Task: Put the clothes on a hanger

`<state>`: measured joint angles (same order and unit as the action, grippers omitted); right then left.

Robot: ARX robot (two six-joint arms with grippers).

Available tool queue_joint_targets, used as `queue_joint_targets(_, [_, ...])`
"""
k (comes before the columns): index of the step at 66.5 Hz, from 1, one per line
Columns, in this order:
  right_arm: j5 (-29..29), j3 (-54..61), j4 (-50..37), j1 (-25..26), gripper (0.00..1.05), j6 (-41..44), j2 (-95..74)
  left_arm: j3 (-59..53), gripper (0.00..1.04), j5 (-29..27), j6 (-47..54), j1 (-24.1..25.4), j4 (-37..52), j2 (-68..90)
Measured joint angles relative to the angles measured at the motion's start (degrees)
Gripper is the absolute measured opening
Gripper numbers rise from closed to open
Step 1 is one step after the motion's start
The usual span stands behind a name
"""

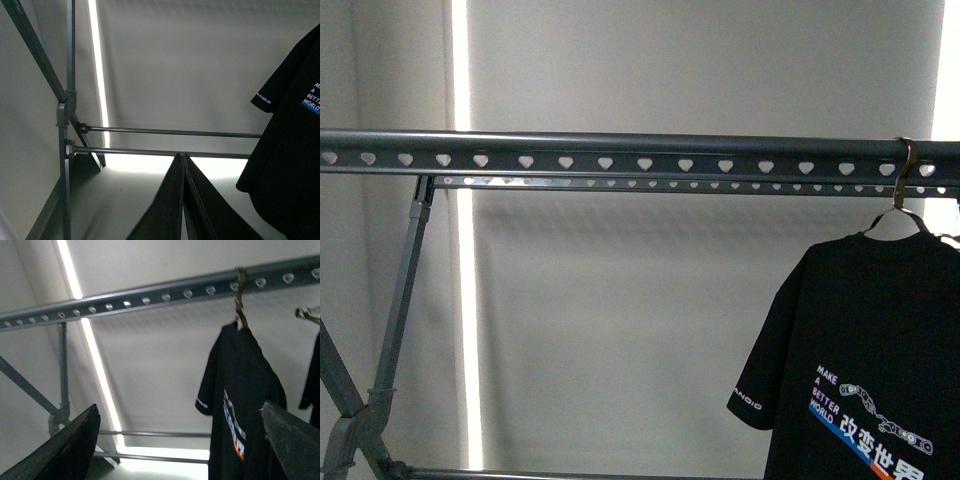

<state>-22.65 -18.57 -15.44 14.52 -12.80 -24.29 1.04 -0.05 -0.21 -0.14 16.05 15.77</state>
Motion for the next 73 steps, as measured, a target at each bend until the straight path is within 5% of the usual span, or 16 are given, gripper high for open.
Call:
queue_joint_targets(6, [12.2,1.0,11.8,-4.5,0.75,7.3,5.0,0.0,0.04,0.0,0.0,0.0,-1.6,-1.7])
queue_joint_targets(16, [21.3,5.8,12.5,-11.2,0.46,11.5,8.0,0.0,0.04,0.1,0.0,0.0,-4.2,-4.2])
queue_joint_targets(33, [22.5,10.8,16.6,-14.3,0.01,12.8,16.4,0.0,0.04,0.0,0.0,0.0,-15.5,-14.8])
queue_joint_targets(73, [22.5,15.7,16.0,-14.3,0.02,12.8,21.8,0.0,0.04,0.0,0.0,0.0,-15.9,-15.5])
